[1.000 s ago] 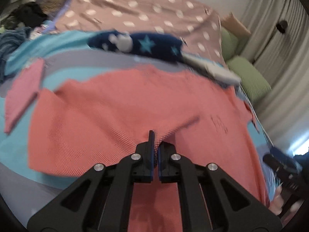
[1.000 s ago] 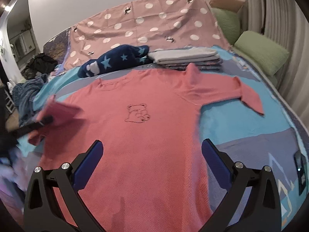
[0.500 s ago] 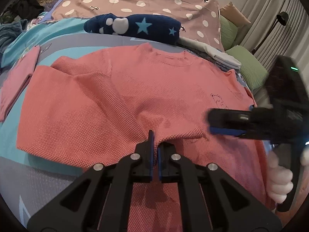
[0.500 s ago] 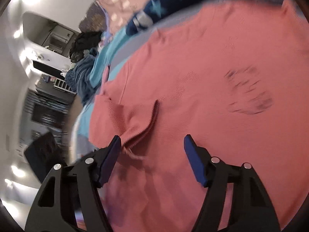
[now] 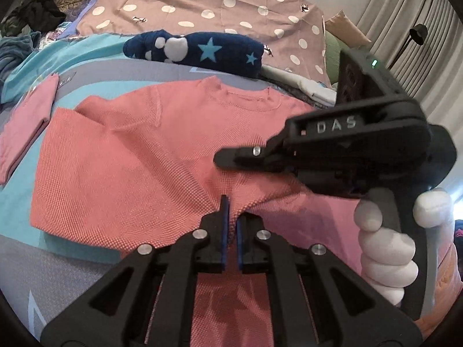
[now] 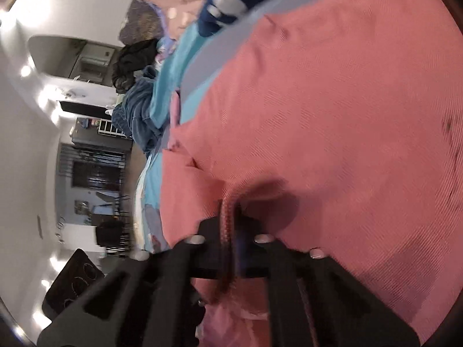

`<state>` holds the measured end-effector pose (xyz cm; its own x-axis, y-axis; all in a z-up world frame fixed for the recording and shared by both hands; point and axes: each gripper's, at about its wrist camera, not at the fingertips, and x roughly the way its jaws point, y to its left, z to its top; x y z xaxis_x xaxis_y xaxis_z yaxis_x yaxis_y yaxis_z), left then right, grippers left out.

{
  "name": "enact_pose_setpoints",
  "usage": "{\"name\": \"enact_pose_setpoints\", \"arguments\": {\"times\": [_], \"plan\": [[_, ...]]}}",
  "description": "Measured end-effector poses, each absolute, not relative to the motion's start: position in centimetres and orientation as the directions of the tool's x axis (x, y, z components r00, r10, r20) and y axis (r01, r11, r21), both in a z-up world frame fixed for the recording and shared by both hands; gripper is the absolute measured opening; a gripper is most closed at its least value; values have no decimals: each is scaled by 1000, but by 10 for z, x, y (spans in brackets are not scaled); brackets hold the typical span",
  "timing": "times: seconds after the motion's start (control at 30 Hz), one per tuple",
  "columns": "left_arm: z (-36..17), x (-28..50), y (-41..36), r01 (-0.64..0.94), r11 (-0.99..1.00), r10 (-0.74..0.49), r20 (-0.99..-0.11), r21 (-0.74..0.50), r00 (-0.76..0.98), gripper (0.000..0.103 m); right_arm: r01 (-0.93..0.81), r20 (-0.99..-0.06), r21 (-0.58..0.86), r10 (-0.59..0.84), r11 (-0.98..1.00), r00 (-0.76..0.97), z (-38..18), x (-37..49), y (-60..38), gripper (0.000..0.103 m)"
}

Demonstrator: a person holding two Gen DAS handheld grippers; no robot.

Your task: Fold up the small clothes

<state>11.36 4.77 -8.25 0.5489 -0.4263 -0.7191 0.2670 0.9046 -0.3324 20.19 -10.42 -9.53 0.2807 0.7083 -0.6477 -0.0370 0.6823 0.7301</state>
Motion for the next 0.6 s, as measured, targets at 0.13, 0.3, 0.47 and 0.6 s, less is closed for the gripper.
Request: {"name": "enact_pose_setpoints", "arguments": {"times": [0.13,0.3,0.47,0.6], "plan": [[-69,108,50,261,916,-402,-687,-306,605,41,-198,-652,607,625,770,429,-42,192,-109,5],[-59,96,74,190,957,-289,-668,-218,685,61,-222,-646,493,524,841,555,-9,189,-142,5],[-77,95,114,71,976,-200,-712,-207,673,63,-139,-653,465,445,874,613,-17,188,-192,5],[-97,100,134,2,985,-136,-759,-175,637,63,-54,-666,467,391,883,636,-32,189,-221,5]]}}
